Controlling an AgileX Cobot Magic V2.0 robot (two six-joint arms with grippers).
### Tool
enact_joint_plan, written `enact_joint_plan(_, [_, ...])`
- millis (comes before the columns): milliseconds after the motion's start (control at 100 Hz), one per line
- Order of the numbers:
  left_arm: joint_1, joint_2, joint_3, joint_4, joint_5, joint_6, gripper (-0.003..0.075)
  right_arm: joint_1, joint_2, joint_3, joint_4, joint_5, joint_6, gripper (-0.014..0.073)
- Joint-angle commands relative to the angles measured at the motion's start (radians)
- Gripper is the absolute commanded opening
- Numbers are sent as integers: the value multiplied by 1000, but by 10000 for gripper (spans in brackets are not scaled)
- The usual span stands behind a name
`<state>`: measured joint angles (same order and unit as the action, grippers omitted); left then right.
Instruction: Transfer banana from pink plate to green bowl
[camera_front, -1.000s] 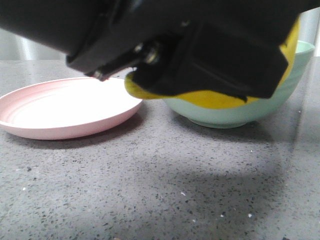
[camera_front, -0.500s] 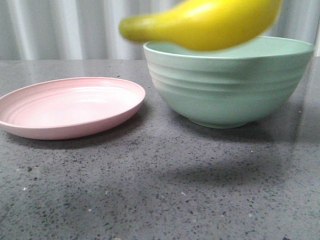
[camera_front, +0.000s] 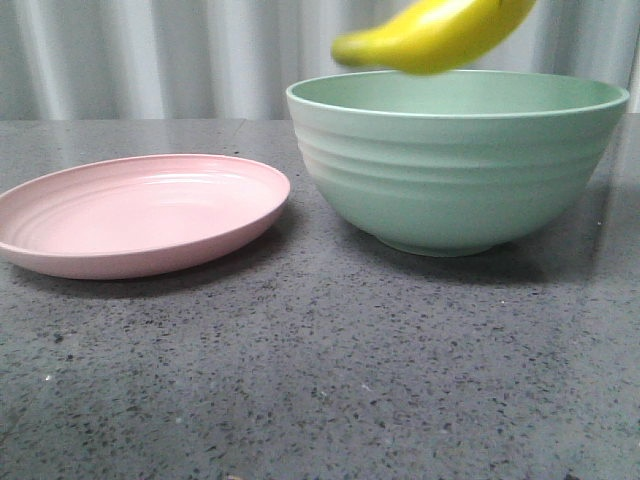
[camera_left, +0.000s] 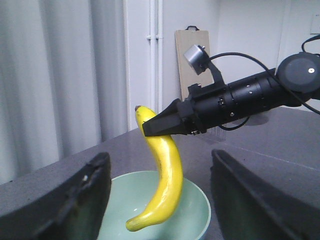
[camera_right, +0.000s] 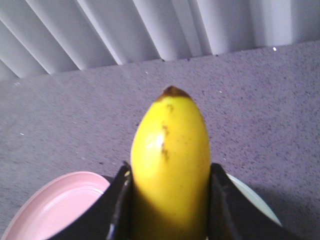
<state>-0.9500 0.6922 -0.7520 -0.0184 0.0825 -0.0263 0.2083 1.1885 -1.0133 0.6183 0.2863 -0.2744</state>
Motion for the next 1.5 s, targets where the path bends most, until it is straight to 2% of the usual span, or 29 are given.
enact_joint_plan(0, [3, -3, -37, 0, -63, -7, 398, -4, 33, -37, -6, -92, -9, 43])
enact_joint_plan(90, [3, -3, -37, 0, -63, -7, 398, -4, 89, -37, -6, -97, -9, 48])
enact_joint_plan(160, [3, -3, -37, 0, -63, -7, 398, -4, 122, -37, -6, -87, -9, 90])
enact_joint_plan(310, [3, -3, -37, 0, -63, -7, 398, -2, 148, -37, -6, -78, -9, 344])
enact_joint_plan(380, [3, -3, -37, -2, -63, -7, 398, -2, 148, -37, -6, -82, -9, 414])
enact_joint_plan(630, [3, -3, -37, -2, -63, -7, 398, -2, 115, -37, -17, -101, -9, 421])
enact_joint_plan(770, [3, -3, -37, -4, -63, -7, 380, -2, 55, -37, -84, -96, -9, 421])
enact_joint_plan(840, [3, -7, -37, -16, -63, -7, 314, -2, 14, -37, -100, -64, -9, 400])
enact_joint_plan(880, [3, -12, -37, -31, -63, -7, 261, -2, -8, -37, -105, -41, -9, 355])
enact_joint_plan(1040, [3, -40, -33, -37, -61, -7, -23, -2, -107, -35, -162, 45, -9, 33])
enact_joint_plan(1100, [3, -52, -34, -31, -46, -7, -20, -2, -145, -35, -172, 64, -9, -71])
enact_joint_plan(1260, [3, -85, -28, 7, 22, -7, -20, -2, -247, -27, -194, 91, -9, -62])
enact_joint_plan(1490, [3, -156, 60, 18, 18, -7, -20, -2, -425, 107, -209, 9, -9, -62])
